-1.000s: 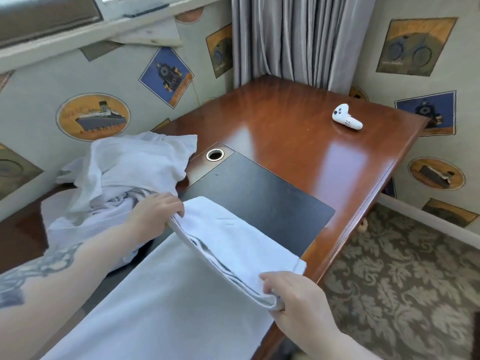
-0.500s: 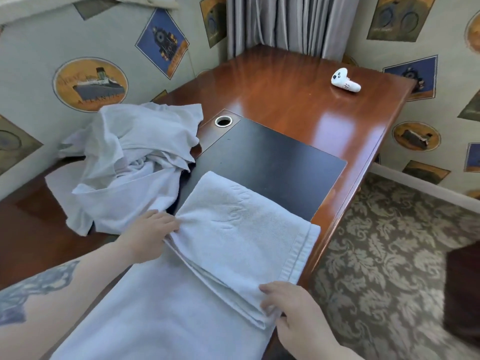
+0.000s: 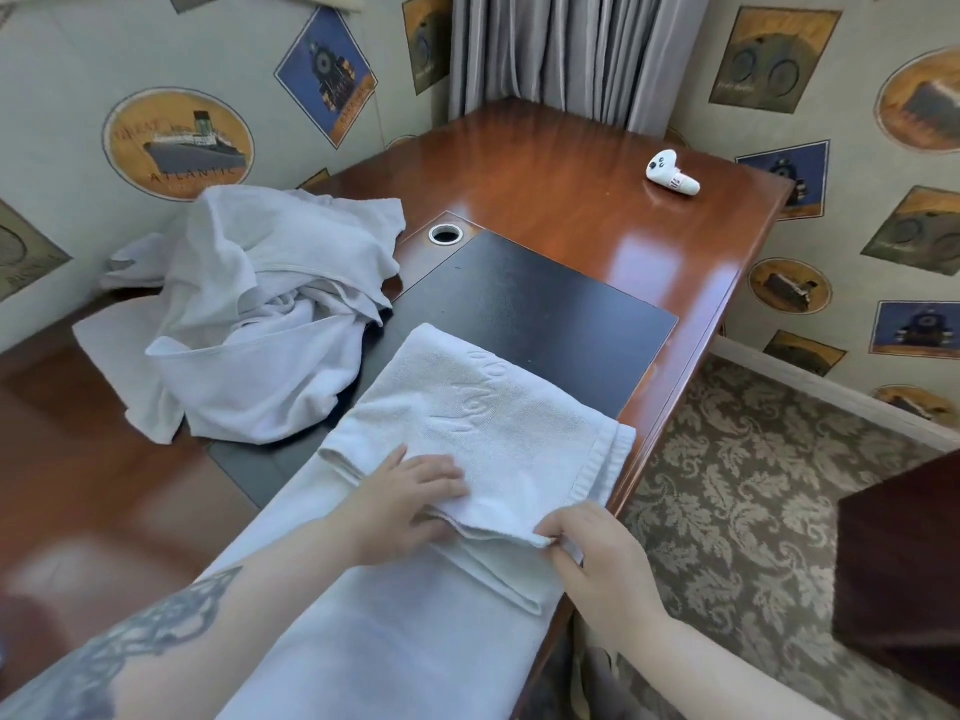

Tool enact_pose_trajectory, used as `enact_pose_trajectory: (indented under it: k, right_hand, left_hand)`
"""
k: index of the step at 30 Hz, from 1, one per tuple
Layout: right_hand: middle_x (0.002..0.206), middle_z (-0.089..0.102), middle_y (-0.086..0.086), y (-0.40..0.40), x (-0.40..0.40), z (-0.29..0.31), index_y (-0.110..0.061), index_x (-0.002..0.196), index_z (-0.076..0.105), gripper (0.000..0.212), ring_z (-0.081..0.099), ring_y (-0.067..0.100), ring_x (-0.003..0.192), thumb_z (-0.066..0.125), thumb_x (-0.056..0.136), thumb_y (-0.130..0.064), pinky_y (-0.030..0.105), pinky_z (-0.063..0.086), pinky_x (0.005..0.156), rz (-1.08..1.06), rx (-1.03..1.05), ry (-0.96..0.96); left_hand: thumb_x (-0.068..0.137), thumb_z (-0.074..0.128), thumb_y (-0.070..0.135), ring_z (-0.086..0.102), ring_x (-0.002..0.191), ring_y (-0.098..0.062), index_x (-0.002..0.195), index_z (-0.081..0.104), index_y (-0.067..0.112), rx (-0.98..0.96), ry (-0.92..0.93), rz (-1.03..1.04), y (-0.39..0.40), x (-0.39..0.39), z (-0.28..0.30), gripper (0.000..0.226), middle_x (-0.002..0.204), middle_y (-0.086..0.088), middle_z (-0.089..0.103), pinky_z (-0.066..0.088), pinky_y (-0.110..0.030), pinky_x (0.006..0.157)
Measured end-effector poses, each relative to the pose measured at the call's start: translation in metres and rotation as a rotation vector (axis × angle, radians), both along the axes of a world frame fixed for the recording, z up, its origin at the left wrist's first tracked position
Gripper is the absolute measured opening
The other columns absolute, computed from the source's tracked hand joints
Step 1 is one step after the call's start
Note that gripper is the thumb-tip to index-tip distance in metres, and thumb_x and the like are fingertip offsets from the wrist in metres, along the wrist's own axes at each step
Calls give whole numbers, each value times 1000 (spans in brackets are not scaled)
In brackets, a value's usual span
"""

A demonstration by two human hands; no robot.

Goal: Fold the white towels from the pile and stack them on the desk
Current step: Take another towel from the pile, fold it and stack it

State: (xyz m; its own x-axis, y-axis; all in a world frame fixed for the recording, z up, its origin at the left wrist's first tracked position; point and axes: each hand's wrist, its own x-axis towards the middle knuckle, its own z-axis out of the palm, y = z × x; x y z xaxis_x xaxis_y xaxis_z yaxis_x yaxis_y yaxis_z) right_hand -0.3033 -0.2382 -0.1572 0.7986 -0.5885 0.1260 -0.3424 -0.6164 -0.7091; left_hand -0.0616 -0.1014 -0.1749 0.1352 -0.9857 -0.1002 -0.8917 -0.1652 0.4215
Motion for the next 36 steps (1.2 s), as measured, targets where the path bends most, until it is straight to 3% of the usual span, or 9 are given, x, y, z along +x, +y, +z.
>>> enact_pose_trajectory:
  k: [3,7,9,13,16,19,23,30,36]
  right_hand:
    - [69,56,-11,-2,4,2,-33,63,59,29,50,3,70,71,88,-23,17,34,63,-181,309,-64]
    - [79,52,-10,-6,10,1,-26,73,63,17,46,6,69,72,87,-23,18,35,66,-334,281,-66]
    - [91,51,-13,0,9,-2,-30,86,61,17,49,7,73,76,83,-23,20,39,69,-322,297,-48]
    - [108,46,-21,15,-3,-16,-37,111,55,50,46,0,100,72,64,-36,20,43,82,-42,64,202]
    - [98,56,-14,12,-4,-13,-24,101,65,35,55,13,93,67,67,-17,28,46,77,-35,-115,152]
    - [79,60,-12,7,-9,-13,-21,81,69,15,55,16,72,57,72,-17,29,38,63,68,-420,-5]
    - [71,57,-8,9,-17,-19,-19,69,66,8,52,16,64,68,68,-11,27,37,59,223,-553,-56]
    - [68,49,-9,7,-10,-16,-21,65,58,24,50,17,64,73,51,-10,29,41,57,371,-535,50]
    - [69,49,-9,4,-10,-16,-18,67,57,24,48,15,65,69,51,-5,26,37,60,364,-434,44]
  left_hand:
    - [100,51,28,39,134,-3,124,64,28,-35,64,83,-7,-2,4,27,134,16,54,12,-38,116]
    - [95,55,46,53,108,-15,103,70,22,-48,-39,150,-24,-13,10,30,106,9,62,32,-32,94]
    - [89,61,49,49,111,-12,102,67,25,-39,-93,201,-27,-23,8,28,109,10,58,30,-36,101]
    - [78,61,25,46,120,-12,106,64,27,-34,-85,130,-28,-49,3,29,118,10,54,7,-57,115]
    - [77,72,20,63,102,-18,94,73,22,-248,-82,34,-24,-58,2,17,102,6,66,25,-65,107]
    - [70,76,13,68,91,-16,90,77,22,-406,-125,-84,-12,-58,-5,22,95,6,70,44,-48,99]
    - [83,64,17,64,75,-17,86,77,22,-482,-199,-188,-2,-50,-3,14,83,5,66,51,-34,89]
    - [78,62,5,58,69,-16,85,72,23,-377,-383,-345,1,-31,6,21,79,6,62,43,-25,67]
    - [67,41,3,63,70,-20,77,69,21,-274,-504,-100,18,30,19,35,79,4,63,36,-28,76]
